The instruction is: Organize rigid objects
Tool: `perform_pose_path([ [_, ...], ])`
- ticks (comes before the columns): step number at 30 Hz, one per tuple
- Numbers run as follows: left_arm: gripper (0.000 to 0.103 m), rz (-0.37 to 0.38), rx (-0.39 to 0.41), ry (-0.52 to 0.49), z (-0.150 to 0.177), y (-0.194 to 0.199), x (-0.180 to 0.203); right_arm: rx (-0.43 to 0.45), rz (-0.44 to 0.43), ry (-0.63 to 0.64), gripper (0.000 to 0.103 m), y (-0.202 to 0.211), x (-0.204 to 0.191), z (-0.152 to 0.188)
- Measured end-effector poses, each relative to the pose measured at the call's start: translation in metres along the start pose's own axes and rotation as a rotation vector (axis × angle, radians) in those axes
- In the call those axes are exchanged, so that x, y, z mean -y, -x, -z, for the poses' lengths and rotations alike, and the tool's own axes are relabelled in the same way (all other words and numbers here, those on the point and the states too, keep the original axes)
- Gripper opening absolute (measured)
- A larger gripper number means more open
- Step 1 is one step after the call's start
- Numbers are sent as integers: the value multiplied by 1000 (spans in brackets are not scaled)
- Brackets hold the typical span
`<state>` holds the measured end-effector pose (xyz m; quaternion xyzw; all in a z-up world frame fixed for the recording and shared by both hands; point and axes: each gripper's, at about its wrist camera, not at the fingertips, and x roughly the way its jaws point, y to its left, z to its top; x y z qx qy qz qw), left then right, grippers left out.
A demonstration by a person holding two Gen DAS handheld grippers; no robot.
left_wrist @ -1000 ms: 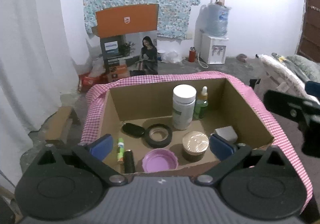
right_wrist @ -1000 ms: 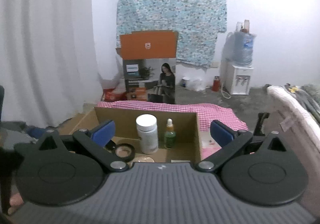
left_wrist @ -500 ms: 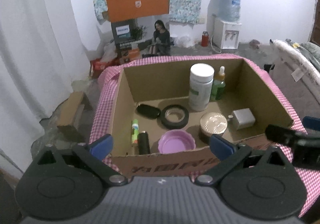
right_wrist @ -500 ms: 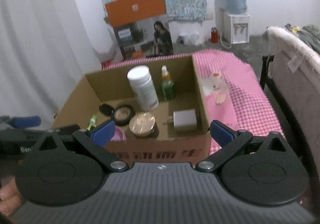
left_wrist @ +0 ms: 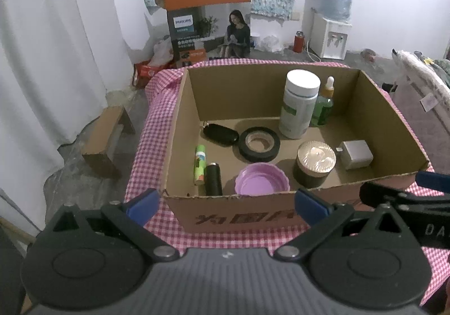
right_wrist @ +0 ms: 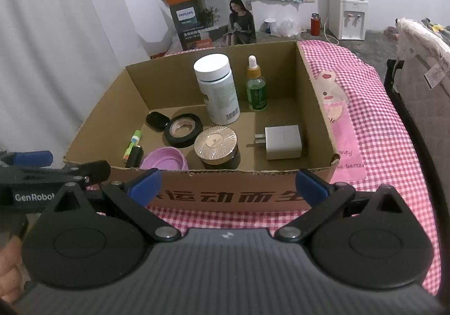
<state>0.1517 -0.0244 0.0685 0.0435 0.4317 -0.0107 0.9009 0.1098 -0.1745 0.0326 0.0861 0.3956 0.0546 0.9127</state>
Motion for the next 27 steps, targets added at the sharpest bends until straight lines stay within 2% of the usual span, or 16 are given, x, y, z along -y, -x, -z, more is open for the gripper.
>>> perform_pose_path([
  [7,103,11,-18,4,1,-3,0,-11,4,0,102,-2,1,0],
  [27,103,3,-5,8,0,1,0,-12,5,14,102,1,4,0],
])
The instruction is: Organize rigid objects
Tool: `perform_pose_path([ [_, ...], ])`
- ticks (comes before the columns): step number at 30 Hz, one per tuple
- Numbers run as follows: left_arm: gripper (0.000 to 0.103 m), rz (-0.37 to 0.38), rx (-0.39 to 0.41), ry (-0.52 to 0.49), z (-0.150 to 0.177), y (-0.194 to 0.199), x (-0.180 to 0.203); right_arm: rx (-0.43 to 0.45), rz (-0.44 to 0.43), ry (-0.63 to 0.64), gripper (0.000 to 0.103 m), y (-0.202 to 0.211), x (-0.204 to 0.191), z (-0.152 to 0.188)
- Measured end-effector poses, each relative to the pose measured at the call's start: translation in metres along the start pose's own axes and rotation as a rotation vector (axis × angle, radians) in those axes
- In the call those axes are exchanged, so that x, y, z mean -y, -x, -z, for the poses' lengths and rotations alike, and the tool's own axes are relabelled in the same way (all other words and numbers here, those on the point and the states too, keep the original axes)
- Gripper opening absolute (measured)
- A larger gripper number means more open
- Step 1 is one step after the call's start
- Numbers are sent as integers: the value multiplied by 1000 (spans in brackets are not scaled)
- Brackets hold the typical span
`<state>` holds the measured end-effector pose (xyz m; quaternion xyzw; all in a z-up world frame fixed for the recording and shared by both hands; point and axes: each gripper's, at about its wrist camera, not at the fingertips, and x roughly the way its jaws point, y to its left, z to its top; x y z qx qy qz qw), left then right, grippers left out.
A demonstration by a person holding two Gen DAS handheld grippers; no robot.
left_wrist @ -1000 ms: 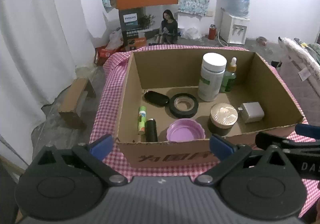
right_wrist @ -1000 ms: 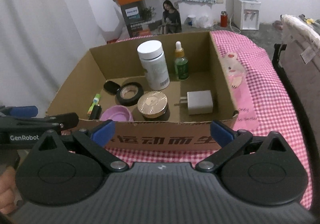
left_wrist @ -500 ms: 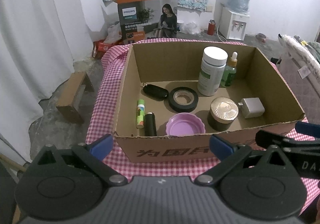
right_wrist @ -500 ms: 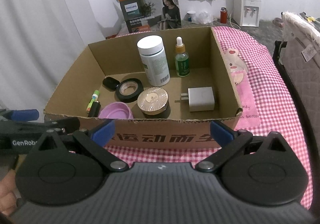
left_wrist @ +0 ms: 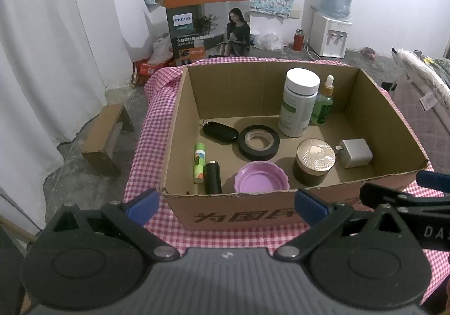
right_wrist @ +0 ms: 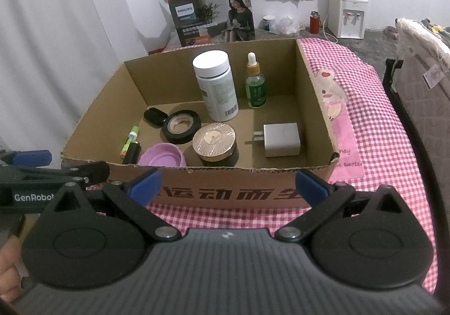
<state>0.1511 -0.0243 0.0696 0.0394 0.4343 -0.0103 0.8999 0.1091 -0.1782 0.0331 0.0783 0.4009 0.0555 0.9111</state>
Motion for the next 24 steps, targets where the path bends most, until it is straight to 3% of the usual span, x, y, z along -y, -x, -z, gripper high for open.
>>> perform_pose_path([
  [24,103,-1,-8,2,2,-1,1,-15,2,-1,102,1,1,1],
])
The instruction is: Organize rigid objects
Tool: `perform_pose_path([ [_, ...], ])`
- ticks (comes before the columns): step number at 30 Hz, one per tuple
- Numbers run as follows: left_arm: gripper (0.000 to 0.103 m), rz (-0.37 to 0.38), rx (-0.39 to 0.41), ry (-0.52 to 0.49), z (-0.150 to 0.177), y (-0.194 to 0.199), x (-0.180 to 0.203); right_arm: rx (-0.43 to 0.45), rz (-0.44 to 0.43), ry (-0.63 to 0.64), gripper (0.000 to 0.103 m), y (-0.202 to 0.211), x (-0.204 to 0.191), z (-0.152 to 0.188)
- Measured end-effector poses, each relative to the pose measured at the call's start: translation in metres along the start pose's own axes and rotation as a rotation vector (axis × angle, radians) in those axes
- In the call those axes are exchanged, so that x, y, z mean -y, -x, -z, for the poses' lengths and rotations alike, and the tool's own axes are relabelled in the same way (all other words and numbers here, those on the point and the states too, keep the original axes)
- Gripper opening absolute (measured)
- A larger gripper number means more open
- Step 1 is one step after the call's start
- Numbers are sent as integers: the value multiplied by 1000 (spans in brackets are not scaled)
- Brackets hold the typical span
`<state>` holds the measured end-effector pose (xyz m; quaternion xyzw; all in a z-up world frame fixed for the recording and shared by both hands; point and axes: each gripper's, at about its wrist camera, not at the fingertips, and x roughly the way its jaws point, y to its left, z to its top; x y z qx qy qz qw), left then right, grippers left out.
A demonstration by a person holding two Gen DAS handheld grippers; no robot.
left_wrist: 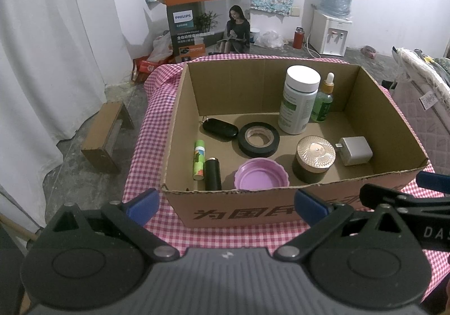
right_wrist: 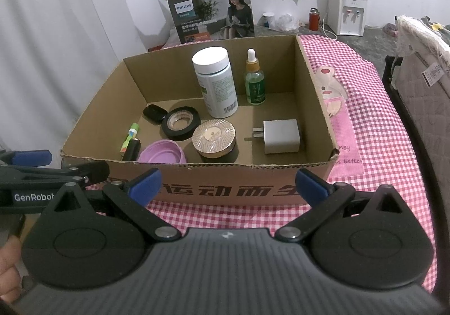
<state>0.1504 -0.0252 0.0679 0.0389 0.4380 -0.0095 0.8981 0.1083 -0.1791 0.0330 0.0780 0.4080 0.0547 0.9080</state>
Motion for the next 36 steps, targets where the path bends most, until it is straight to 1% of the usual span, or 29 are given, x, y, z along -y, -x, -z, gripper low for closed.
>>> perform_pose_path([
  [36,102,1,-11,0,3,-1,0,-16,-8,-6,102,-2,2,3],
])
